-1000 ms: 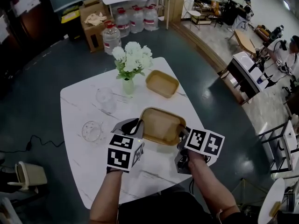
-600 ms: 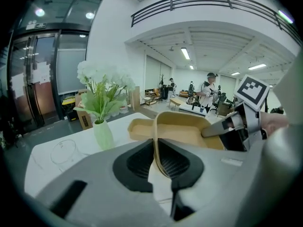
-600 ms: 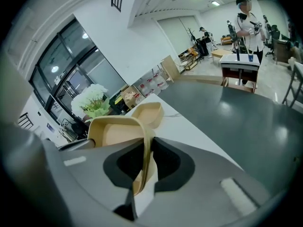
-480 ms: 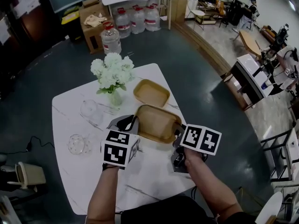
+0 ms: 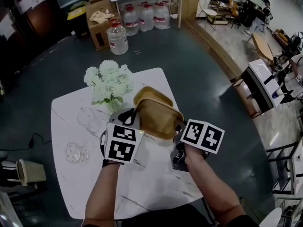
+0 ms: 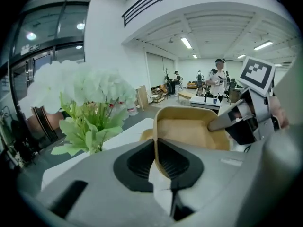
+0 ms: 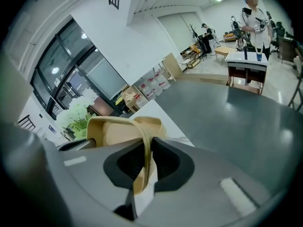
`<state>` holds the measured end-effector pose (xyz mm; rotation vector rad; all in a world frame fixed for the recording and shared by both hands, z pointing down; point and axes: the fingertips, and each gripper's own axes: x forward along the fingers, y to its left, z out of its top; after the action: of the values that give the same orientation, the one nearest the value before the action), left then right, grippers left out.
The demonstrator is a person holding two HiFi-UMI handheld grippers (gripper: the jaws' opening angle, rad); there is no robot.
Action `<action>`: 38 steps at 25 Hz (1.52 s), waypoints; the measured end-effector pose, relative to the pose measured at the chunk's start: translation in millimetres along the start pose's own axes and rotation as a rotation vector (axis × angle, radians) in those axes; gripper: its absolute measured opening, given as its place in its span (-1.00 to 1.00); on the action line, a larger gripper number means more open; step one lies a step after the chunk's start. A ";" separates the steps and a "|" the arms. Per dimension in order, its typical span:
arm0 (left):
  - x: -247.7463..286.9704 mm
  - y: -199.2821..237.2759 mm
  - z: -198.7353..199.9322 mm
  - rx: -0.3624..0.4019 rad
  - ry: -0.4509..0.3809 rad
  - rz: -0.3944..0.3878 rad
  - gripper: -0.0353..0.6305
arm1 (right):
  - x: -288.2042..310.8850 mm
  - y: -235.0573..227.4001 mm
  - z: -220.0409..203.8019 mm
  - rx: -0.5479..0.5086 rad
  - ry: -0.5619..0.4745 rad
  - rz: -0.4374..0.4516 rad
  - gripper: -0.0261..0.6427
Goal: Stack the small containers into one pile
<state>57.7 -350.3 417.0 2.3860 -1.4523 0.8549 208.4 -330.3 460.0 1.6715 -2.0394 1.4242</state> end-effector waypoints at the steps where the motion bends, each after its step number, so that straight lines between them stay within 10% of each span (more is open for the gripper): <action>1: 4.4 2.8 2.4 -0.003 0.001 0.003 -0.83 | 4.3 0.2 4.3 -0.001 0.001 0.001 -0.84; 38: 90.7 33.8 15.6 0.041 -0.010 0.107 -0.79 | 80.6 -24.9 24.6 0.163 0.031 -0.011 -0.84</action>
<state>65.2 -441.0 453.4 2.3628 -1.5931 0.9067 209.6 -401.7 511.1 1.7049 -1.9417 1.6420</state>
